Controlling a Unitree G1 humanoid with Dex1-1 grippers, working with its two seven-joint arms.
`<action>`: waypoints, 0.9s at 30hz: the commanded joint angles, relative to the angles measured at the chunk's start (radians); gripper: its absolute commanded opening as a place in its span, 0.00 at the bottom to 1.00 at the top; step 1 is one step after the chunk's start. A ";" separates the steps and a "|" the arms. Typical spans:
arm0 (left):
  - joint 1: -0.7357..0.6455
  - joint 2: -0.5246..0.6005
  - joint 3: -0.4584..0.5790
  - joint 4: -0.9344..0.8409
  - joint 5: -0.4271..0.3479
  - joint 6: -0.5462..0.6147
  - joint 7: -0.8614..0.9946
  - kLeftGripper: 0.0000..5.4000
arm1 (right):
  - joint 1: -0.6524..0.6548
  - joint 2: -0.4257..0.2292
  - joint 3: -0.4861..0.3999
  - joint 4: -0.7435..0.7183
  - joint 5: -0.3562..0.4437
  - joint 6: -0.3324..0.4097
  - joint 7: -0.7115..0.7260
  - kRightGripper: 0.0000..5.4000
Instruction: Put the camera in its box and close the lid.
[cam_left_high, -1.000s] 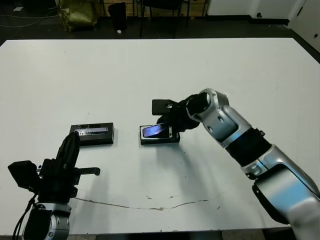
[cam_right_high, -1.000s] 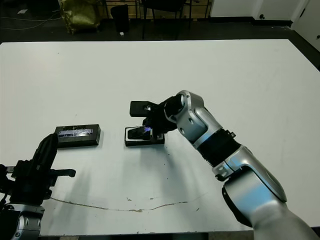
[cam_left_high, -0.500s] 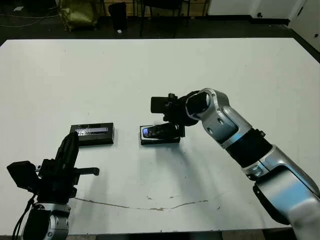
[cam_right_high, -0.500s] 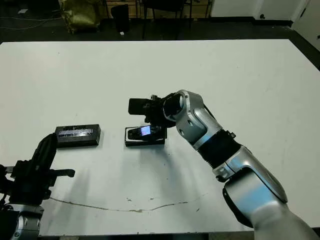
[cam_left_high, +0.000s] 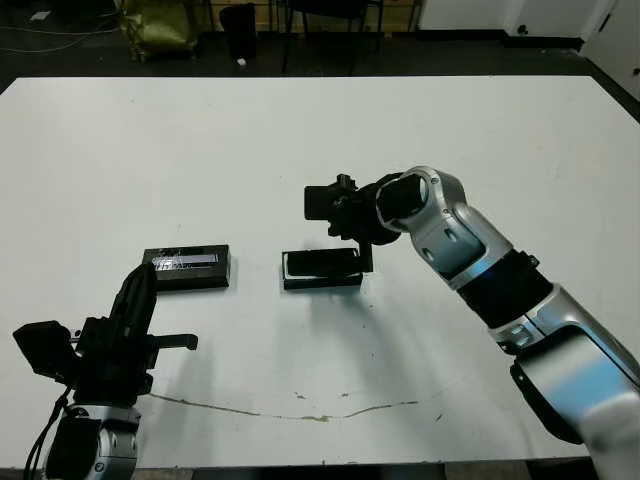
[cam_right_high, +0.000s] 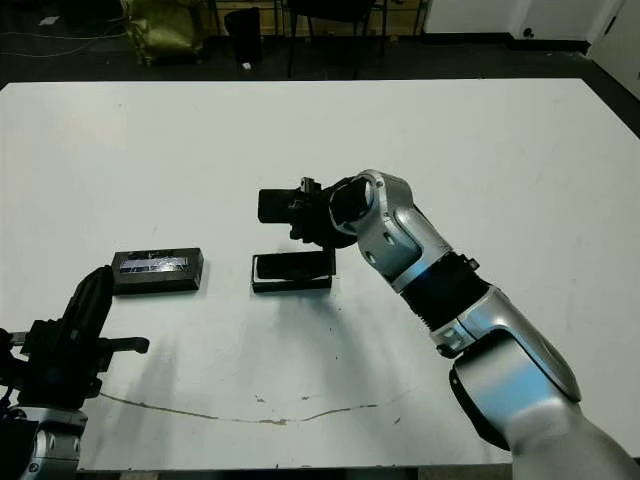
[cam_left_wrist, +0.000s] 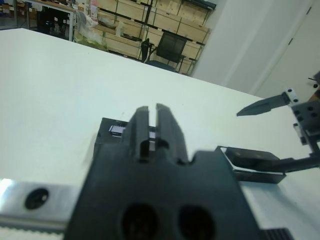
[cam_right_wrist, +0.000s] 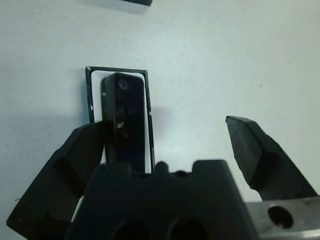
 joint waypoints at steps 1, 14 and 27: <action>0.011 0.005 0.001 0.012 0.002 0.018 0.003 0.00 | -0.018 -0.030 -0.018 -0.004 0.013 -0.022 0.024 1.00; 0.006 0.012 0.016 0.005 -0.010 0.031 0.001 0.00 | -0.062 -0.093 -0.146 -0.001 0.113 -0.040 0.072 1.00; 0.001 0.008 0.015 0.001 -0.006 0.035 0.010 0.00 | 0.033 -0.051 -0.397 -0.171 0.309 0.122 -0.129 1.00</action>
